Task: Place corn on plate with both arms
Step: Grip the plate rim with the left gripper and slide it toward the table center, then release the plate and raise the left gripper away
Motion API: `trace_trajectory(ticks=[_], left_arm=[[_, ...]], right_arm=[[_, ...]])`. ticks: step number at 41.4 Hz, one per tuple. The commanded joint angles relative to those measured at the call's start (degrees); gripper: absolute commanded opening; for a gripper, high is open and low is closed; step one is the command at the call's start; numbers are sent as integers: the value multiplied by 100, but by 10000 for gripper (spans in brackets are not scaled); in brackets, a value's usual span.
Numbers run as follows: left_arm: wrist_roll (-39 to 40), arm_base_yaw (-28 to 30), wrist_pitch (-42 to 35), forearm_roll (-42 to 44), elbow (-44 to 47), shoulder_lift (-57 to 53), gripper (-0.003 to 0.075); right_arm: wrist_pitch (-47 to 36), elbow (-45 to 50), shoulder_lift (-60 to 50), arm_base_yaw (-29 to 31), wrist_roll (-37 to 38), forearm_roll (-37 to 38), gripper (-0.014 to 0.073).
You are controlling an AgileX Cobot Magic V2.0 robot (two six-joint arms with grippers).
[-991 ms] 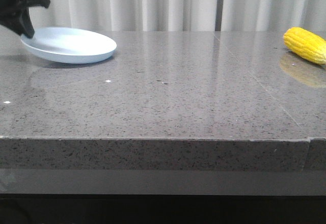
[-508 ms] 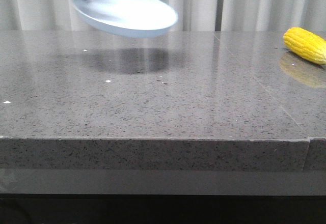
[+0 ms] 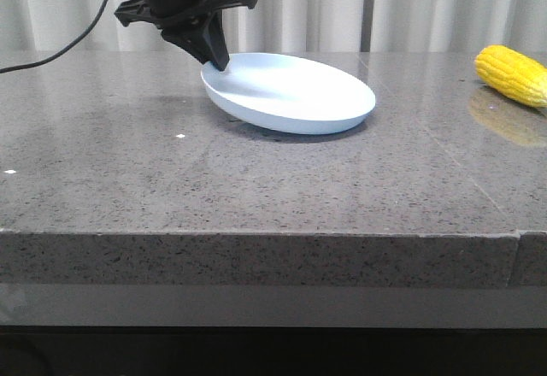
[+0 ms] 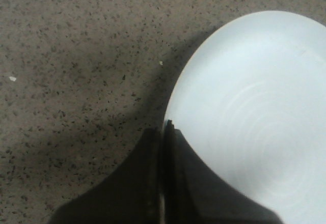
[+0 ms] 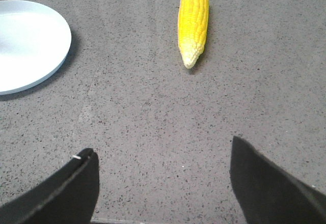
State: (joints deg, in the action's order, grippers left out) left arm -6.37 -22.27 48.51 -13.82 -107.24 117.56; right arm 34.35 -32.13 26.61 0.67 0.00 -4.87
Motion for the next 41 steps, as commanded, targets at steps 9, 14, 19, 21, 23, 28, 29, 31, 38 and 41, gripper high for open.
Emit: trace_trajectory(ticks=[9,14,19,21,23,28,29,31,38,41], left_arm=[[95,-44,-163,-94,-182,-284,-20],[95,-44,-80,-94,-182,-248,41],[95,-44,-3,-94,-182,-235,218],[95,-44,45,-103,-182,-235,286],[85,-44,86,-116,-182,-235,316],[19,-44,238,-69,-223,-245,340],[19,-44,272,-27,-236,-269,340],[19,-44,282,115,-236,-347,340],[19,-44,390,583,-236,-832,340],[19,-49,481,594,-236,-1116,340]], right_arm=[[-401,-174,76,36,-48,66,561],[-401,-174,76,36,-48,66,561],[-401,-174,76,36,-48,66,561],[-401,-174,76,36,-48,66,561],[-401,-174,76,36,-48,66,561],[-401,-174,76,36,-48,66,561],[-401,-174,76,36,-48,66,561],[-401,-174,76,36,-48,66,561],[-401,-174,76,36,-48,66,561],[-401,-174,76,36,-48,66,561]])
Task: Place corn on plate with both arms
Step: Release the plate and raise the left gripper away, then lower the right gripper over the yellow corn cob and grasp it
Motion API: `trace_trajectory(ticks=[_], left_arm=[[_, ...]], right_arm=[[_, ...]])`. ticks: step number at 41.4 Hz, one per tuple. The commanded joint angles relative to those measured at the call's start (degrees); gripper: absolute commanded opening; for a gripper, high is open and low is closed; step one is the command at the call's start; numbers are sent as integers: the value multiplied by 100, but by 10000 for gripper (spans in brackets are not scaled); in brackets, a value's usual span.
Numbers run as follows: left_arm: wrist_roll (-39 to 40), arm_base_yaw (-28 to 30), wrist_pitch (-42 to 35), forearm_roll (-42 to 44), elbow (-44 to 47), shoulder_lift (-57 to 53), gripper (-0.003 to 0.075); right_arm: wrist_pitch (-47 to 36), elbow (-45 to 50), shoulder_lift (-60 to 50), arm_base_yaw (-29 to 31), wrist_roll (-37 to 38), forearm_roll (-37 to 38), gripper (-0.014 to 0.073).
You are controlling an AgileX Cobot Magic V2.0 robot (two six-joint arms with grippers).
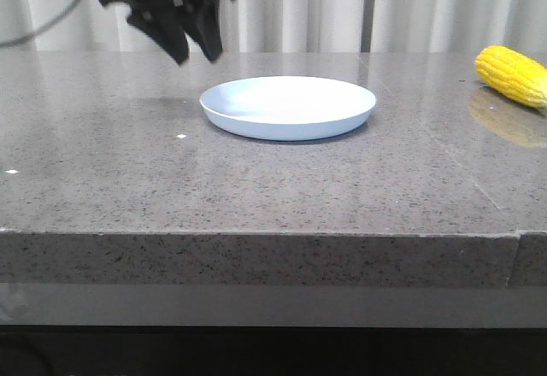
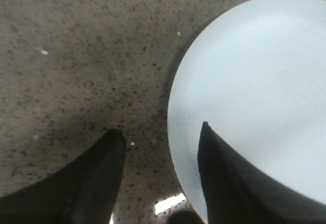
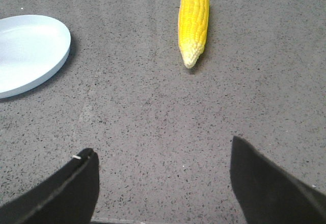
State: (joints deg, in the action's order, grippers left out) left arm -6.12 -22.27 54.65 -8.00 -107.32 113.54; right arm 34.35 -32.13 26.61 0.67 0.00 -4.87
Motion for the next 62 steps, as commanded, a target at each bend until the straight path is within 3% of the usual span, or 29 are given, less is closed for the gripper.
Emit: trace_trajectory(ticks=[1,13,29,45,62], left_arm=[[-6,-49,-102,13,-211,-803,339],[-307,-433,-85,35,518,-2121,335],[-306,-1109,-1034,45,3104,-4189,335],[-306,-1135,-1379,45,5316,-5941,335],[-306,-1135,-1357,65,5764,-6259,335]], right_arm=[[-401,-174,76,36,-48,66,561],[-401,-174,76,36,-48,66,561],[-401,-174,76,36,-48,66,561],[-407,-174,76,36,-48,66,561],[-438,-234,97,36,-48,72,563]])
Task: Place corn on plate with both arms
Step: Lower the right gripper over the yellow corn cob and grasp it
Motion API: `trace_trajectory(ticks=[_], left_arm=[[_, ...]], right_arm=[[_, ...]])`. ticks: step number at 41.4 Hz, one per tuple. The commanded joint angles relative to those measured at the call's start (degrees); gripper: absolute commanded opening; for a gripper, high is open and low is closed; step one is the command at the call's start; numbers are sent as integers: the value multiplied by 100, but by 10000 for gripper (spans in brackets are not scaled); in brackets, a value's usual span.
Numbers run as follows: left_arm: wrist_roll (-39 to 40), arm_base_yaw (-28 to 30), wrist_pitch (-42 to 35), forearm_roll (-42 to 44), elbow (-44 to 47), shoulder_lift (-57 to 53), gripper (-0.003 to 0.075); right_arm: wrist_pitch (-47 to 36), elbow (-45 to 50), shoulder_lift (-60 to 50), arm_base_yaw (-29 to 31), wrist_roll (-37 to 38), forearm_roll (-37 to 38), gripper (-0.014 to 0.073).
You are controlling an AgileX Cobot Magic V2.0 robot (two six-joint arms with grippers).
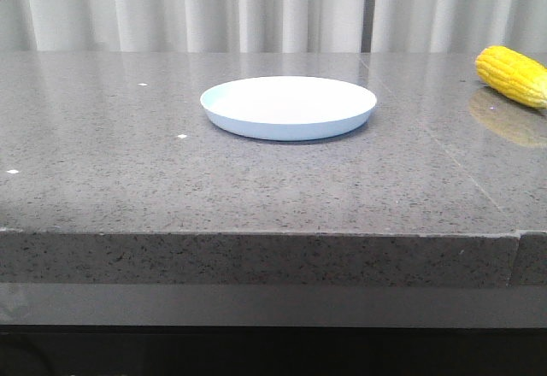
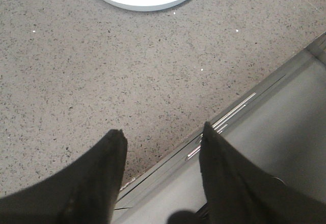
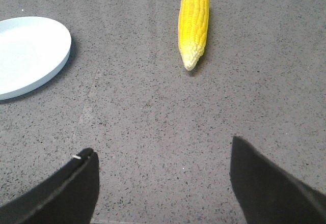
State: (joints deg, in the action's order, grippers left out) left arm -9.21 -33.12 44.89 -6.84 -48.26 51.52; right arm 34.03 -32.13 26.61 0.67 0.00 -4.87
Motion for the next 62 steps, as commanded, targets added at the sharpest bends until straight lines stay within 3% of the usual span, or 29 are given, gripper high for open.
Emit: trace_trajectory(ticks=[1,9,14,28,48,62], left_arm=[[3,-50,-380,-51,-143,-57,335],[3,-50,-390,-51,-143,-57,335],[3,-50,-390,-51,-143,-57,335],[3,-50,-390,-51,-143,-57,335],[3,-50,-401,-51,-143,-57,335],[3,-50,-401,-51,-143,-57,335]], right_arm=[[-360,-285,123,36,-48,72,564],[67,-915,707,37,-48,79,573],[180,-1382,1311,37,-48,79,647],[114,-2655,3304,119,-48,344,644],[250,-5004,6264,334,-48,-226,644],[76,-5790,7463,334,-48,110,644]])
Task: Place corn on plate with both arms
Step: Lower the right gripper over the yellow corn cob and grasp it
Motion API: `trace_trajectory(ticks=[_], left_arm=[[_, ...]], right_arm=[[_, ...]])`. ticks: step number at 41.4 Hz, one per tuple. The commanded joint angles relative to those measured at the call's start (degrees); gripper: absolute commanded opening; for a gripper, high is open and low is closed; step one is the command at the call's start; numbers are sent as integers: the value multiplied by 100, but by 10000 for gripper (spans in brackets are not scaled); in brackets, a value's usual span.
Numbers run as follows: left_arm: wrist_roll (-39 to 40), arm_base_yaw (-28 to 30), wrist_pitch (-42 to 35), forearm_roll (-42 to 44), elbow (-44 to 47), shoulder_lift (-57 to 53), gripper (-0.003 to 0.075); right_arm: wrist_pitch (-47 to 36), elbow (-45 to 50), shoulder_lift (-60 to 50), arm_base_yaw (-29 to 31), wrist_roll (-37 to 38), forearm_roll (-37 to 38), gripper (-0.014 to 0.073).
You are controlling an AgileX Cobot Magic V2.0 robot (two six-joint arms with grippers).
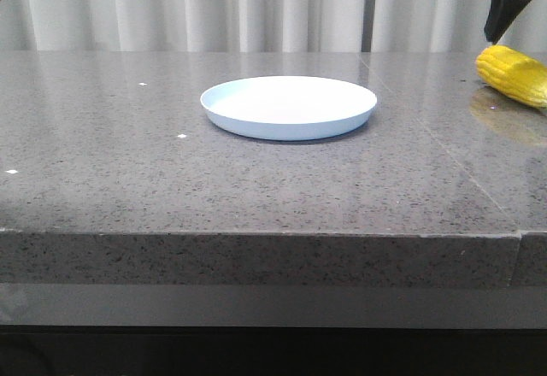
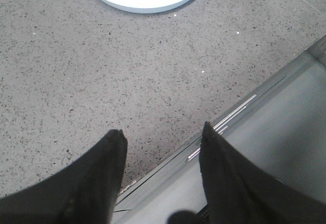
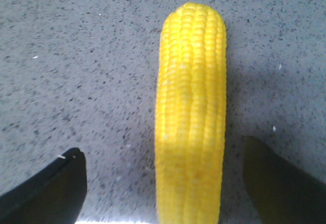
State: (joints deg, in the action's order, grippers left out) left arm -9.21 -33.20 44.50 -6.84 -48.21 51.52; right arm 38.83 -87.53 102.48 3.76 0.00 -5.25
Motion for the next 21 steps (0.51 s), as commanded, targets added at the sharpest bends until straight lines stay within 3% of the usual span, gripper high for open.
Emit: trace_trajectory(ticks=[1,17,21], left_arm=[[3,-42,-362,-51,-147,-57,335],[3,-42,-362,-51,-147,-57,335],[3,-42,-362,-51,-147,-57,335]], right_arm=[[-446,-250,-83,25,-48,197,644],[-863,-250,386,25,-48,343,644],[-887,-250,453,25,-48,343,611]])
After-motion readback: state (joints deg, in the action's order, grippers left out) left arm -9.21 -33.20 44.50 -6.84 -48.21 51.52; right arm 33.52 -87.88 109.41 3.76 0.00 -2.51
